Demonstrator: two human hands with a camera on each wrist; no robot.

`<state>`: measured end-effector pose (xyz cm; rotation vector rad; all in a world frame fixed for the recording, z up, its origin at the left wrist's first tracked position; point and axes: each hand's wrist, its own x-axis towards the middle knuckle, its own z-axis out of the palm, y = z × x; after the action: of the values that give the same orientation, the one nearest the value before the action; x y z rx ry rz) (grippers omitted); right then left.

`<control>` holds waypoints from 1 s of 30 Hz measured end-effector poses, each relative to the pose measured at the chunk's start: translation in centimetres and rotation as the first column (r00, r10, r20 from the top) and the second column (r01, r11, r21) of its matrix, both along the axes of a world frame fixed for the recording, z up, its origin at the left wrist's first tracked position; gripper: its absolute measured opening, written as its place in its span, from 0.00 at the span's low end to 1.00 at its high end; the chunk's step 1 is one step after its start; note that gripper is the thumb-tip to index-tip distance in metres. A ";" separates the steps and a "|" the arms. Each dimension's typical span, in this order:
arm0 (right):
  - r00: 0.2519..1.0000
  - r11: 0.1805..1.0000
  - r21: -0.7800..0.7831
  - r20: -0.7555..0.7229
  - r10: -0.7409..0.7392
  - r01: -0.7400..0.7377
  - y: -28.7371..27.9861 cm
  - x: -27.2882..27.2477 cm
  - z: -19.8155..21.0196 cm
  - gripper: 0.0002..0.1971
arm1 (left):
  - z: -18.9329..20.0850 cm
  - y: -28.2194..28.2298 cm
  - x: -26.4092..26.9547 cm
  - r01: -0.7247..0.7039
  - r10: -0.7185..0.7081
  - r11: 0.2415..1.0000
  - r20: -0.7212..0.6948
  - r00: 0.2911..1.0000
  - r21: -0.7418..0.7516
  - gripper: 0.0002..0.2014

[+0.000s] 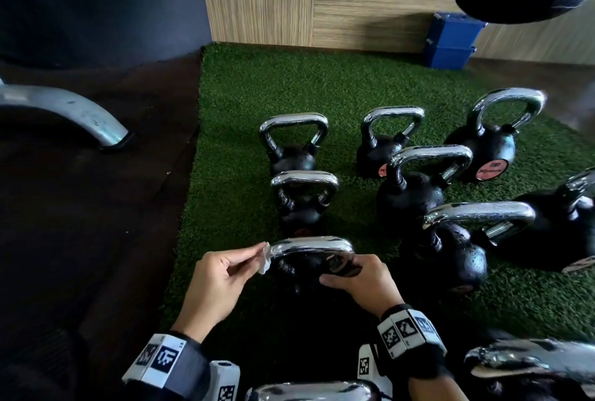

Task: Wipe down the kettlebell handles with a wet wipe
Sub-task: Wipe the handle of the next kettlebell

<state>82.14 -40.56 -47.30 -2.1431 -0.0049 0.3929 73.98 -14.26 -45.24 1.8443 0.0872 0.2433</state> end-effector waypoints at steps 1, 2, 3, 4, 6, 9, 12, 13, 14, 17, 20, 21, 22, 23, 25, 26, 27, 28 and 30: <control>1.000 1.000 0.002 0.000 0.005 -0.005 0.0 0.1 0.0 0.14 | -0.5 0.1 -0.1 0.011 -0.012 0.999 -0.011 1.000 -0.041 0.12; 1.000 1.000 0.001 0.001 0.010 -0.010 0.0 0.1 0.0 0.14 | -1.0 0.2 -0.2 0.016 -0.017 0.997 -0.009 1.000 -0.070 0.12; 1.000 1.000 -0.002 0.002 0.012 -0.012 0.0 0.0 -0.1 0.14 | -1.5 0.2 -0.3 0.015 -0.016 0.995 -0.001 1.000 -0.094 0.12; 1.000 1.000 -0.003 0.006 0.009 -0.009 0.1 0.0 -0.1 0.15 | -2.1 0.2 -0.3 0.011 -0.011 0.993 0.004 1.000 -0.116 0.12; 1.000 1.000 0.002 0.014 0.000 0.000 0.1 0.0 -0.2 0.15 | -3.2 -0.1 -0.2 -0.004 0.002 0.992 -0.014 1.000 -0.128 0.11; 1.000 1.000 0.005 0.015 -0.008 0.007 0.1 0.1 -0.1 0.15 | -4.6 -0.8 0.2 -0.049 0.042 0.992 -0.061 0.997 -0.113 0.12; 1.000 1.000 -0.011 0.011 -0.008 0.008 0.0 0.1 0.0 0.13 | -5.5 -1.0 0.2 -0.068 0.060 0.991 -0.067 0.996 -0.117 0.11; 1.000 1.000 -0.013 0.013 -0.009 0.009 0.1 0.0 0.0 0.14 | -5.6 -0.9 0.1 -0.061 0.054 0.992 -0.067 0.996 -0.108 0.11; 1.000 1.000 -0.016 0.019 -0.013 0.013 0.2 -0.1 0.1 0.14 | -5.6 -0.9 0.1 -0.058 0.052 0.994 -0.066 0.996 -0.094 0.11; 0.998 0.999 -0.028 0.061 -0.023 0.025 0.3 -0.6 0.0 0.15 | -5.2 -1.0 0.1 -0.085 0.084 0.996 -0.033 0.996 -0.012 0.10; 0.998 0.998 -0.056 0.061 -0.002 0.006 0.0 -1.3 0.1 0.15 | -4.7 -1.0 0.7 -0.105 0.105 0.993 -0.002 0.994 0.056 0.14; 0.998 0.997 -0.081 0.057 0.012 -0.007 -0.2 -1.5 0.2 0.16 | -4.6 -1.0 1.1 -0.110 0.110 0.992 0.002 0.994 0.069 0.13; 0.998 0.993 -0.118 0.060 0.029 -0.022 -0.5 -1.7 0.4 0.15 | -4.4 -1.0 1.6 -0.119 0.120 0.990 -0.003 0.993 0.073 0.12; 0.995 0.985 -0.164 0.077 0.063 -0.050 -0.7 -1.9 0.4 0.14 | -4.2 -1.0 2.3 -0.129 0.130 0.988 -0.016 0.991 0.081 0.10; 0.976 0.960 -0.247 0.133 0.172 -0.135 -0.9 -2.3 0.6 0.09 | -3.7 -1.5 4.0 -0.128 0.134 0.984 -0.041 0.990 0.123 0.08; 0.958 0.945 -0.270 0.166 0.234 -0.184 -0.8 -2.6 0.7 0.07 | -3.3 -2.0 4.9 -0.124 0.133 0.982 -0.052 0.990 0.143 0.08; 0.937 0.927 -0.293 0.187 0.294 -0.233 -0.8 -2.8 0.8 0.04 | -3.0 -2.6 5.7 -0.120 0.131 0.980 -0.061 0.990 0.157 0.09; 0.916 0.908 -0.309 0.193 0.352 -0.284 -0.5 -2.9 1.1 0.01 | -2.6 -3.3 6.6 -0.110 0.122 0.980 -0.064 0.990 0.169 0.09; 0.899 0.879 -0.320 0.147 0.414 -0.353 0.0 -2.7 1.5 0.05 | -1.9 -4.6 7.9 -0.072 0.085 0.979 -0.061 0.994 0.192 0.10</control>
<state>79.48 -40.61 -45.81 -2.4648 -0.5372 0.4117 81.83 -18.82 -47.14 2.0422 0.1909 0.2503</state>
